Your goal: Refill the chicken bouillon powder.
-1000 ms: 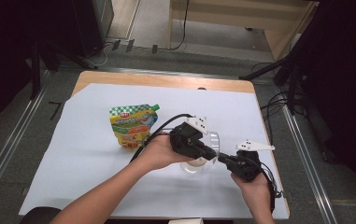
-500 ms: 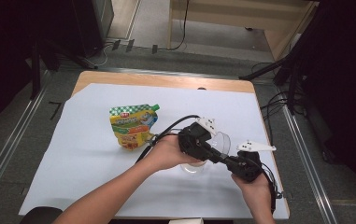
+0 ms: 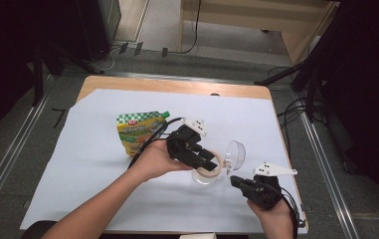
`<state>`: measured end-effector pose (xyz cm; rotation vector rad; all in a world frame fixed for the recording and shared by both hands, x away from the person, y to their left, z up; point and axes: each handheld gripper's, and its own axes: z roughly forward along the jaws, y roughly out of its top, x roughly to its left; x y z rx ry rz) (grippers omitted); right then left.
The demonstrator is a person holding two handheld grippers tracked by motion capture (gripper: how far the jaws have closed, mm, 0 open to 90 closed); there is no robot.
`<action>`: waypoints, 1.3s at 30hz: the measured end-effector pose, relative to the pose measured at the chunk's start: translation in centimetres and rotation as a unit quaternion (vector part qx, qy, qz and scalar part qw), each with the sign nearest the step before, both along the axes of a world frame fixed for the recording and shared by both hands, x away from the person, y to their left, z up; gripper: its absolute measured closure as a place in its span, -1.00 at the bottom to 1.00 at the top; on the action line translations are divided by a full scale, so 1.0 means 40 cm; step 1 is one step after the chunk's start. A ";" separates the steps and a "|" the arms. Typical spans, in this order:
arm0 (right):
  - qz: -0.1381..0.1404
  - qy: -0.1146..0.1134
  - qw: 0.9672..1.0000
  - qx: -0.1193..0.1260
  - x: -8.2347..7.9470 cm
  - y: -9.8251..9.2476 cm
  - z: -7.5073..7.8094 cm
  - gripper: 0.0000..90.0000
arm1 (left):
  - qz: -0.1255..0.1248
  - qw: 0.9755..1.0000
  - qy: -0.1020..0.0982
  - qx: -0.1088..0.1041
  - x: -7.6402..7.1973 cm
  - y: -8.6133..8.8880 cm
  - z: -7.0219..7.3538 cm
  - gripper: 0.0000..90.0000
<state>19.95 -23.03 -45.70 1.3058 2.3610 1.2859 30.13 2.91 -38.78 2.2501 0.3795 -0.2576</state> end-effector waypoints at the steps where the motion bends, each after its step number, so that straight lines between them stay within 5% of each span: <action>1: 0.017 -0.006 1.000 0.004 -0.019 0.015 0.006 0.94 | 0.005 1.000 -0.001 -0.014 0.000 0.024 -0.001 0.24; 7: 0.042 -0.005 0.999 0.012 -0.033 0.065 0.016 0.89 | 0.029 0.999 0.022 -0.010 0.005 0.073 -0.007 0.11; 17: 0.104 -0.016 0.994 0.002 -0.035 0.184 0.033 0.59 | 0.055 0.998 0.025 -0.016 -0.005 0.175 0.002 0.01; 22: 0.136 -0.042 0.990 -0.006 -0.027 0.233 0.032 0.42 | 0.069 0.997 0.022 -0.006 -0.011 0.214 0.007 -0.04; 29: 0.154 -0.024 0.988 0.007 0.005 0.316 0.036 0.24 | 0.094 0.995 0.022 -0.024 -0.005 0.281 0.031 -0.04; 39: 0.185 -0.022 0.982 -0.013 0.046 0.406 0.021 0.20 | 0.128 0.992 0.003 -0.009 -0.017 0.382 0.047 -0.05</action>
